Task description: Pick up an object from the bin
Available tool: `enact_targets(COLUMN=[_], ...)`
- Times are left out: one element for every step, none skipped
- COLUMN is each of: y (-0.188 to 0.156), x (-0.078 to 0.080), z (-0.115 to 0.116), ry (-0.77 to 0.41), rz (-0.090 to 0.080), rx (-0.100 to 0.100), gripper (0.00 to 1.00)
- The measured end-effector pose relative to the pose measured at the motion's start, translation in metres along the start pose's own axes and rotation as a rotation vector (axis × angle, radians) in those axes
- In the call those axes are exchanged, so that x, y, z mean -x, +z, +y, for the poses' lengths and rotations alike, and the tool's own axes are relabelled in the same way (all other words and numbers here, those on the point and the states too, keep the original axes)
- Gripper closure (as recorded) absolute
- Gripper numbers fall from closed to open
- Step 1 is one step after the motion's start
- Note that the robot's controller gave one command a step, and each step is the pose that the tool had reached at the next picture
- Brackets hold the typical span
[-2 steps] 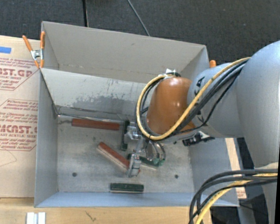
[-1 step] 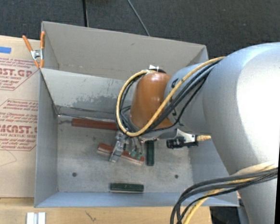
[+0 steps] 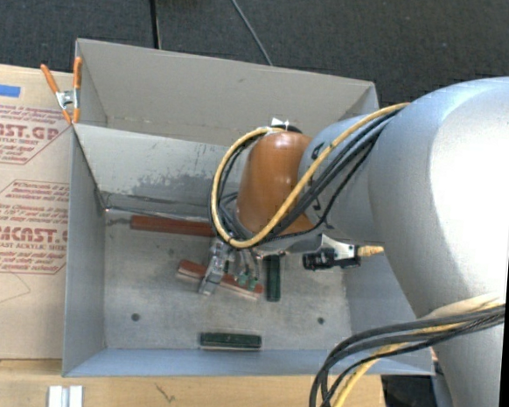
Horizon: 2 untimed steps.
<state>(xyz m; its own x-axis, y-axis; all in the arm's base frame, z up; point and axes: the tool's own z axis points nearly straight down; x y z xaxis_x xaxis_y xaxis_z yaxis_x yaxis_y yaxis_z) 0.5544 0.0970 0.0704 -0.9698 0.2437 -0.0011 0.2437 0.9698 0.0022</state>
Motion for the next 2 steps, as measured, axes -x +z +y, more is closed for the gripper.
enact_targets(y=[0.000,-0.174], x=[0.000,0.006], z=[0.000,-0.022], ry=[0.000,-0.110], rz=[0.000,-0.009], rx=[0.000,0.000], gripper=[1.00,1.00])
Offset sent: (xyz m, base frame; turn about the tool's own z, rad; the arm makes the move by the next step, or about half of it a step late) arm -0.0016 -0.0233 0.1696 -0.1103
